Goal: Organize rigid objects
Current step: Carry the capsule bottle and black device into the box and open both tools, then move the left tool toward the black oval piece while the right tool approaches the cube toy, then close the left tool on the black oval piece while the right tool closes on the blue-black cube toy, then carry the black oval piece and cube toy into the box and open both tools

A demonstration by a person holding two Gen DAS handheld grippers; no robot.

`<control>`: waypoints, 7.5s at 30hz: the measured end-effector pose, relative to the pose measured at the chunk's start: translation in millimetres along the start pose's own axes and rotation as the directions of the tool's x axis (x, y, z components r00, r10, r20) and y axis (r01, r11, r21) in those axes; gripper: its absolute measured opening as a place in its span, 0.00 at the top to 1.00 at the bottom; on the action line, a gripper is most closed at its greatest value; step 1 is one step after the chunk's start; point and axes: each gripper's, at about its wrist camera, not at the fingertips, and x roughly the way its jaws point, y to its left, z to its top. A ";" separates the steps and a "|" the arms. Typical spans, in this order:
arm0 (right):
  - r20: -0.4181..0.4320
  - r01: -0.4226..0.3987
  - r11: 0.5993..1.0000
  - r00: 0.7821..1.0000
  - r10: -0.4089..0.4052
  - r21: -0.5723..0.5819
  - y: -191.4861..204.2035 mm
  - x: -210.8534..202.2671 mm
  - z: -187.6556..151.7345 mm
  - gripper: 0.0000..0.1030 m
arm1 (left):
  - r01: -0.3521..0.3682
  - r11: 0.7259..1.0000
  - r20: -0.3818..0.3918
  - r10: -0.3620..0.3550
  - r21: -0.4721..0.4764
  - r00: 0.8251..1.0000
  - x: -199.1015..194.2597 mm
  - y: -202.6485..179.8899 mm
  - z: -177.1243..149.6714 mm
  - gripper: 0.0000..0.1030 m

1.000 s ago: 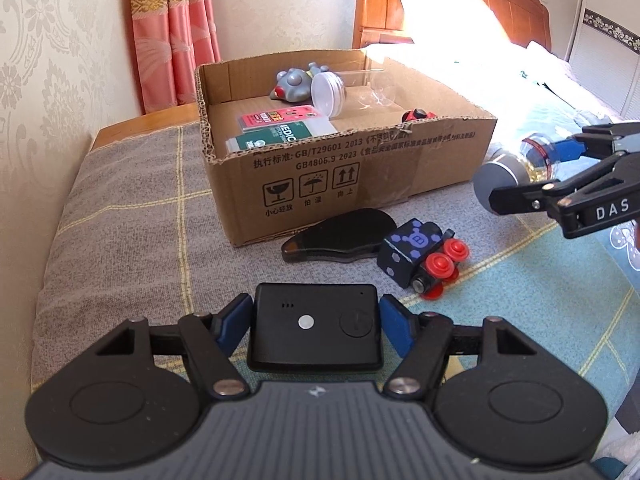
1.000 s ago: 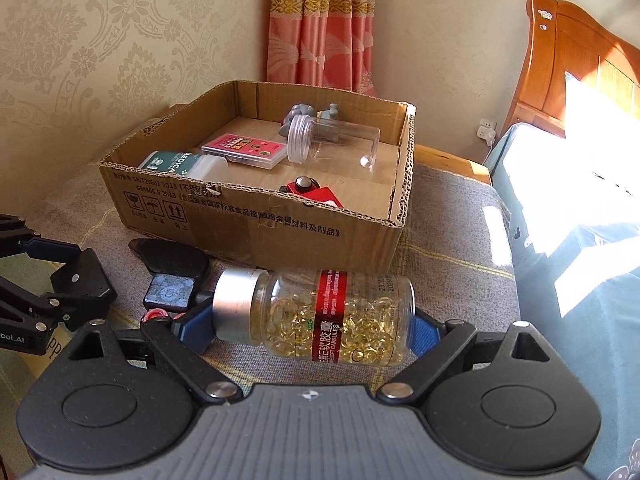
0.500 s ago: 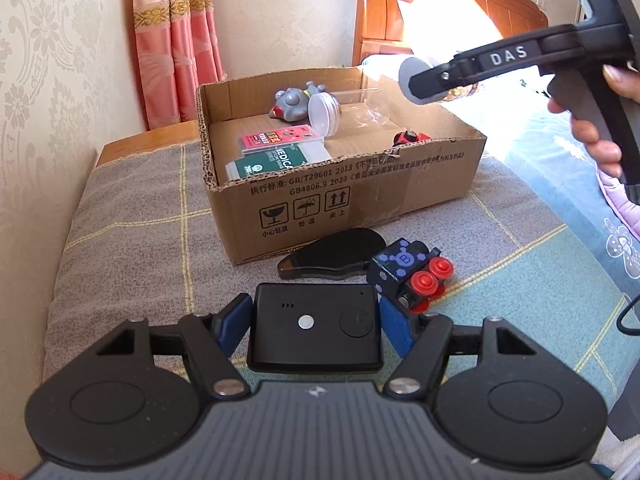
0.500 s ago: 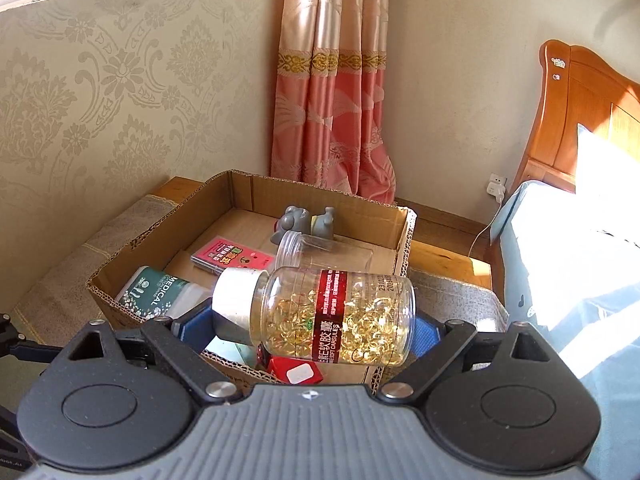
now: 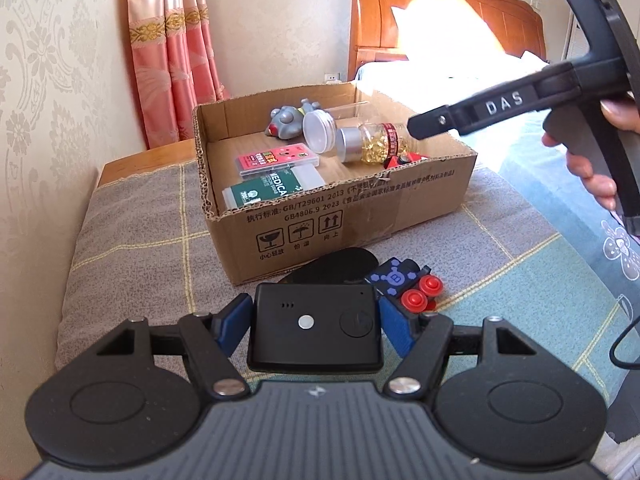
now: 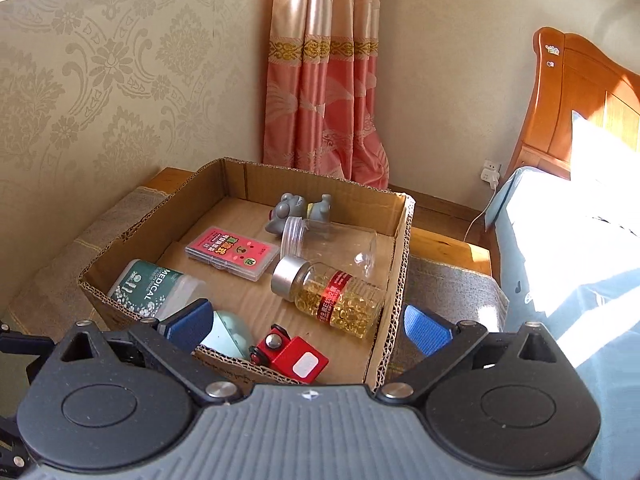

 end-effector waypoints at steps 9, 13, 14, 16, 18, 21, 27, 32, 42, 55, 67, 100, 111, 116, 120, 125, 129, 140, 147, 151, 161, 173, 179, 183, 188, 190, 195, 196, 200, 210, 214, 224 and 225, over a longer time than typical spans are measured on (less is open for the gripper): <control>-0.030 0.006 1.000 1.000 -0.005 0.030 15.2 -34.1 -51.6 0.00 | -0.028 0.999 0.071 0.025 0.045 0.997 -7.8 -10.0 40.7 0.33; -0.050 0.007 1.000 0.999 -0.006 0.028 21.8 -36.3 -65.9 0.00 | -0.036 0.998 0.112 0.031 0.041 0.993 -0.7 -11.2 68.7 0.33; -0.053 0.007 1.000 0.999 -0.006 0.026 22.5 -36.3 -67.9 0.00 | -0.039 0.999 0.117 0.035 0.037 0.993 2.4 -10.8 75.0 0.33; -0.053 0.005 1.000 0.999 -0.004 0.024 22.1 -37.6 -71.5 0.00 | -0.047 0.998 0.126 0.042 0.037 0.991 10.8 -10.0 90.1 0.33; -0.048 0.002 0.999 0.999 0.000 0.034 18.9 -39.0 -72.7 0.00 | -0.054 0.998 0.128 0.050 0.034 0.991 20.9 -8.7 104.1 0.33; -0.042 -0.001 0.998 0.999 0.003 0.063 9.6 -40.4 -73.2 0.00 | -0.073 0.996 0.124 0.068 0.044 0.990 38.9 -4.4 123.1 0.33; -0.041 -0.012 0.993 0.999 0.017 0.120 -3.7 -35.3 -74.1 0.00 | -0.112 0.994 0.046 0.112 0.002 0.993 91.6 16.7 149.8 0.33; -0.055 -0.018 0.991 0.998 0.025 0.131 -7.6 -27.8 -76.7 0.00 | -0.155 0.986 0.019 0.156 -0.065 0.988 120.3 36.9 162.4 0.26; -0.052 -0.019 0.990 0.998 0.027 0.137 -4.3 -27.7 -74.5 0.00 | -0.233 0.970 0.085 0.239 -0.074 0.967 82.3 34.1 147.7 0.02; -0.058 0.012 0.993 0.998 -0.006 0.115 14.1 -40.1 -84.3 0.00 | -0.271 0.956 0.080 0.280 -0.108 0.957 17.0 5.4 73.8 0.01; -0.084 -0.049 0.998 0.995 0.053 0.042 44.3 -32.8 -105.0 0.00 | -0.299 0.932 0.074 0.320 -0.206 0.945 -13.3 3.8 17.9 0.00; -0.159 0.094 0.988 0.984 -0.074 0.124 31.3 14.0 -117.1 0.00 | -0.272 0.947 -0.012 0.274 -0.174 0.962 13.5 10.7 -4.7 0.01; -0.123 0.111 0.981 0.988 -0.091 0.159 9.7 8.4 -132.3 0.00 | -0.171 0.972 -0.082 0.159 -0.162 0.984 48.7 -11.2 8.2 0.01; -0.119 0.092 0.985 0.990 -0.075 0.144 8.6 5.1 -133.9 0.00 | -0.175 0.970 -0.137 0.153 -0.168 0.979 74.4 -22.0 5.8 0.01; -0.113 0.077 0.988 0.992 -0.062 0.131 7.4 4.1 -135.0 0.00 | -0.187 0.963 -0.160 0.157 -0.194 0.975 88.2 -25.7 3.8 0.00; -0.098 0.064 0.991 0.994 -0.052 0.118 6.9 3.0 -137.4 0.00 | -0.203 0.957 -0.145 0.175 -0.208 0.974 96.1 -30.4 8.9 0.00; -0.092 0.052 0.993 0.995 -0.042 0.108 5.9 2.2 -138.3 0.00 | -0.226 0.945 -0.147 0.196 -0.235 0.970 100.6 -29.0 15.7 0.00; -0.086 0.026 0.996 0.996 -0.018 0.086 11.0 -0.2 -139.3 0.00 | -0.218 0.950 -0.118 0.196 -0.223 0.973 95.3 -31.8 16.5 0.13; -0.088 -0.080 0.997 0.993 0.080 0.000 39.2 1.7 -133.4 0.00 | -0.272 0.930 -0.133 0.246 -0.247 0.960 83.5 -10.2 6.6 0.13; -0.075 -0.154 0.986 0.986 0.149 -0.067 59.5 7.7 -127.8 0.00 | -0.289 0.918 -0.142 0.258 -0.270 0.956 76.9 4.6 0.1 0.13; -0.044 -0.184 0.979 0.983 0.181 -0.089 73.2 32.5 -107.8 0.00 | -0.281 0.916 -0.140 0.251 -0.286 0.958 76.2 16.1 -3.2 0.13; -0.004 -0.116 0.993 0.993 0.116 -0.037 57.5 35.3 -103.9 0.21 | -0.280 0.917 -0.132 0.251 -0.284 0.959 74.6 17.8 -4.9 0.13; 0.004 -0.074 0.997 0.997 0.074 -0.011 52.9 33.8 -103.1 0.34 | -0.284 0.915 -0.133 0.256 -0.286 0.958 74.6 17.1 -4.5 0.13; 0.004 -0.063 0.998 0.998 0.063 -0.006 54.1 35.7 -101.6 0.32 | -0.290 0.913 -0.131 0.262 -0.286 0.956 74.4 15.8 -4.7 0.13; 0.007 -0.049 0.999 0.999 0.049 0.003 56.3 37.5 -100.7 0.32 | -0.293 0.912 -0.127 0.266 -0.289 0.955 74.0 15.1 -5.3 0.13; 0.004 -0.047 0.999 0.999 0.047 -0.001 57.6 36.9 -100.0 0.35 | -0.292 0.913 -0.126 0.266 -0.286 0.956 73.6 14.8 -5.7 0.13; -0.006 -0.047 0.999 0.999 0.046 -0.021 60.2 33.0 -100.0 0.42 | -0.285 0.919 -0.125 0.260 -0.272 0.957 73.3 14.8 -5.6 0.13; -0.004 -0.042 0.999 0.999 0.042 -0.020 60.2 33.4 -100.0 0.42 | -0.286 0.917 -0.126 0.261 -0.276 0.957 73.5 15.0 -5.5 0.13; -0.004 -0.046 0.999 0.999 0.046 -0.002 59.0 34.2 -100.1 0.44 | -0.289 0.914 -0.128 0.263 -0.283 0.956 74.1 14.2 -5.0 0.13; -0.010 -0.042 0.999 0.999 0.042 -0.031 56.2 16.8 -102.0 0.47 | -0.270 0.931 -0.112 0.249 -0.247 0.962 64.9 12.3 -4.1 0.13; -0.010 -0.062 0.996 0.998 0.062 -0.062 51.1 2.2 -99.5 0.47 | -0.249 0.942 -0.108 0.230 -0.223 0.967 53.7 9.1 -1.2 0.13; 0.036 -0.085 0.990 0.995 0.090 -0.116 30.8 -38.3 -76.2 0.47 | -0.158 0.979 -0.014 0.157 -0.127 0.987 13.4 -10.5 34.4 0.13; 0.045 -0.087 0.989 0.995 0.093 -0.120 29.7 -40.5 -73.8 0.47 | -0.155 0.981 0.002 0.156 -0.119 0.988 12.2 -11.2 43.0 0.13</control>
